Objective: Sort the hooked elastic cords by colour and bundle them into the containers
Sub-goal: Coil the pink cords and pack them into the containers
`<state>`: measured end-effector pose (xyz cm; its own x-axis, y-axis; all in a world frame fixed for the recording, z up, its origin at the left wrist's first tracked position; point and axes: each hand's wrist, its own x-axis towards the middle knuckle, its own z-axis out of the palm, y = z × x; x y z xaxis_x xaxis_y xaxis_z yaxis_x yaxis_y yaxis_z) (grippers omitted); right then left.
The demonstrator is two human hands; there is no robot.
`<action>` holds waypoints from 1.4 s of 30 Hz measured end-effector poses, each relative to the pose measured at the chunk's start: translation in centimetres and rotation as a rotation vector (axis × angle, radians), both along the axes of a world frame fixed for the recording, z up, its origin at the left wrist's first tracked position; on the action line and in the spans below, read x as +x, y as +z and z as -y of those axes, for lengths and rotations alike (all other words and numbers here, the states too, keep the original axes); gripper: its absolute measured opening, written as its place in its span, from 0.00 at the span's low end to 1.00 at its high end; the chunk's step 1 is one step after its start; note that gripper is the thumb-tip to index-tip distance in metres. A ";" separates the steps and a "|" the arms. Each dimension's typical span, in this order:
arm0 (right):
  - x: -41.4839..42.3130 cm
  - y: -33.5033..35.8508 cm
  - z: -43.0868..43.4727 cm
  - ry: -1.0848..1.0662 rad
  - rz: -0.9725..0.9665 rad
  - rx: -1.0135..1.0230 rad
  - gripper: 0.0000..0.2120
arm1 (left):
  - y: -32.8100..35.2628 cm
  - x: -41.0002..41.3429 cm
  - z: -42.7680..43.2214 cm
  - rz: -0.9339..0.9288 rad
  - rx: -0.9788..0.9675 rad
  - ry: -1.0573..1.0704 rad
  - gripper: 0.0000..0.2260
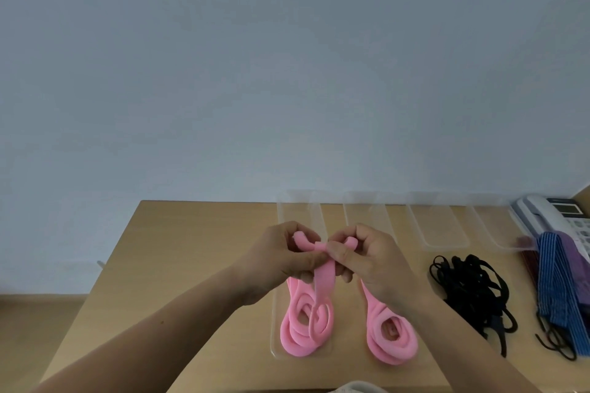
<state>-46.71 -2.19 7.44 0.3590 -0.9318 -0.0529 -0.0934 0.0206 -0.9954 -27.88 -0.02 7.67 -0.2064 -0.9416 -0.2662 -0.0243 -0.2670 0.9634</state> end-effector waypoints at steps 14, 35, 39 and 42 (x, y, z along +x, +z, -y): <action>0.7 -0.6 -0.2 0.024 -0.029 -0.029 0.09 | 0.3 0.6 -0.3 -0.117 0.104 -0.002 0.18; 0.4 -0.4 -0.2 -0.004 0.004 -0.060 0.07 | 0.1 0.4 -0.4 0.080 -0.102 0.021 0.13; 0.3 -0.6 -0.2 0.018 0.031 -0.053 0.07 | 0.2 0.3 -0.6 0.087 -0.089 0.000 0.10; 0.3 -0.7 -0.3 0.027 0.049 -0.048 0.09 | 0.5 0.4 -0.7 0.016 -0.067 -0.023 0.13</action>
<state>-46.41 -1.89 6.73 0.3847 -0.9230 0.0101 -0.0446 -0.0295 -0.9986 -27.49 0.65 8.19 -0.2248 -0.9523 -0.2065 -0.0454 -0.2015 0.9784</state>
